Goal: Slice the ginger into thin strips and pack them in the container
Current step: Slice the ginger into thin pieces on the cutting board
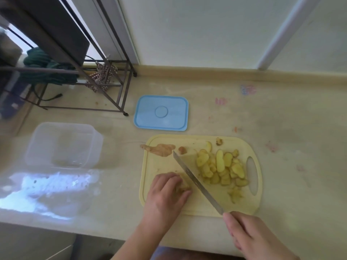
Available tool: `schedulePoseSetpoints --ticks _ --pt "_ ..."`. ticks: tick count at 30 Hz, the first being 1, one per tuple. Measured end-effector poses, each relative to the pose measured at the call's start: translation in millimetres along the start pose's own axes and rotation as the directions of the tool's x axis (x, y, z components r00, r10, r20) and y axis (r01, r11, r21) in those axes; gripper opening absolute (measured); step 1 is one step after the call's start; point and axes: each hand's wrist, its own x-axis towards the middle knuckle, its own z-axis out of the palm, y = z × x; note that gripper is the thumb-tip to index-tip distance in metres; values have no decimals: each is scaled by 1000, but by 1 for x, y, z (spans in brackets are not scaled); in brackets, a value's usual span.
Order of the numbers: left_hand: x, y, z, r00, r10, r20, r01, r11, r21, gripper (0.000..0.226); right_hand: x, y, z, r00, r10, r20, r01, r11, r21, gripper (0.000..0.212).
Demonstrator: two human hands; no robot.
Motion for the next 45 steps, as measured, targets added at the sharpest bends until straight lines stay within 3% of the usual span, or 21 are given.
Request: schedulePoseSetpoints --ticks 3,5,8,11,13,15,18,22,25,28,32,35,39,43,45 --pt "5 -6 0 1000 5 -22 -5 1000 4 33 6 -2 9 996 -83 -23 81 991 -102 23" --pt "5 -6 1 999 29 -29 -29 1000 9 31 12 0 12 994 -111 18 113 989 -99 32" --pt "6 -4 2 996 74 -49 -74 997 19 27 22 -6 6 995 -38 96 47 994 -97 63" --pt "4 -5 4 996 73 -54 -73 997 7 23 28 -11 -3 983 57 174 -32 989 -143 62" --pt "2 -6 6 995 72 -65 -74 997 -20 24 28 -13 -1 969 118 215 -103 992 -79 58" --pt "1 -9 7 995 60 -82 -64 997 -46 26 26 -15 4 978 116 175 -111 993 -34 59" --pt "0 -10 8 995 33 -90 -40 997 -72 26 18 -22 11 998 56 41 -50 991 -127 65" --pt "-1 -8 8 994 35 -105 -44 995 -84 23 -1 -31 13 993 81 -88 -99 971 -216 59" --pt "0 -6 6 991 54 -126 -67 993 -102 30 -6 -24 17 994 -13 -107 -12 974 -228 63" --pt "-5 -3 4 986 98 -132 -111 990 -90 31 -7 -9 21 962 -198 -186 109 908 -404 57" --pt "-9 -3 4 982 118 -145 -136 984 -120 17 -13 -14 18 989 -107 -105 63 930 -362 72" --pt "-10 -5 6 983 114 -144 -133 983 -130 18 -12 -8 18 966 -211 -148 98 833 -544 64" --pt "-11 -5 6 987 88 -133 -104 988 -114 28 -14 -16 19 965 -204 -165 78 824 -562 66" --pt "-10 -3 7 980 123 -159 -141 984 -106 16 -13 -23 17 971 -173 -164 62 848 -527 74" --pt "-10 -4 7 980 125 -157 -144 983 -116 15 -15 -25 17 990 -82 -113 21 886 -464 81"
